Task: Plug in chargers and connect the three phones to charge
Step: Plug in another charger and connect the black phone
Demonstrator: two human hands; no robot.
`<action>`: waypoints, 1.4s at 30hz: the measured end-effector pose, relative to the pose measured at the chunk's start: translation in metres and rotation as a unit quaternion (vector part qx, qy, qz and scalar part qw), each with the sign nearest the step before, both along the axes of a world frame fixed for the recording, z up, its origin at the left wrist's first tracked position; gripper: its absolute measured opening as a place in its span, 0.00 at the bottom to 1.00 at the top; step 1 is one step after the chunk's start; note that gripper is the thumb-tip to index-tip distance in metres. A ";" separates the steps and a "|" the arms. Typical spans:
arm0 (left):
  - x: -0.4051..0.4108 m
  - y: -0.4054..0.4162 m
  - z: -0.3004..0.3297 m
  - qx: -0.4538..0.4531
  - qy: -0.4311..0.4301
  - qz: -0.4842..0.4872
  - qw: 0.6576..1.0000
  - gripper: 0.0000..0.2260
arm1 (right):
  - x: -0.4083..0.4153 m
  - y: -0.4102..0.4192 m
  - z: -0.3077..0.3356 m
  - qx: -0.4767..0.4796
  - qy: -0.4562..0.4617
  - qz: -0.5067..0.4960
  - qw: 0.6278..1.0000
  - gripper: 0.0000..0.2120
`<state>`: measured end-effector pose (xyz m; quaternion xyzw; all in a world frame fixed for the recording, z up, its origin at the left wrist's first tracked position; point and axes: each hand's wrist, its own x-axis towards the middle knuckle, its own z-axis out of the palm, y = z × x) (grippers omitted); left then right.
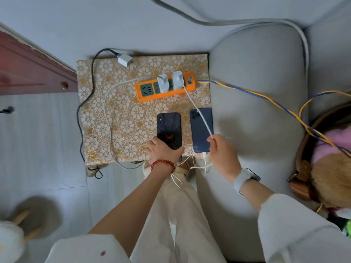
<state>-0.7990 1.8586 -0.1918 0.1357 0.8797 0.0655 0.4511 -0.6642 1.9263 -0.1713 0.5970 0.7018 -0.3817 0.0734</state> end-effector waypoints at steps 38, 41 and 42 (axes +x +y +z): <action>-0.094 0.071 -0.034 0.223 0.015 0.138 0.965 0.26 | -0.034 0.022 0.003 -0.014 -0.045 0.098 0.994 0.10; -0.103 0.073 -0.037 0.248 -0.004 0.129 0.960 0.22 | -0.042 0.026 0.002 0.000 -0.042 0.087 0.995 0.10; -0.105 0.073 -0.037 0.252 -0.009 0.127 0.959 0.21 | -0.043 0.027 0.002 0.002 -0.043 0.082 0.996 0.10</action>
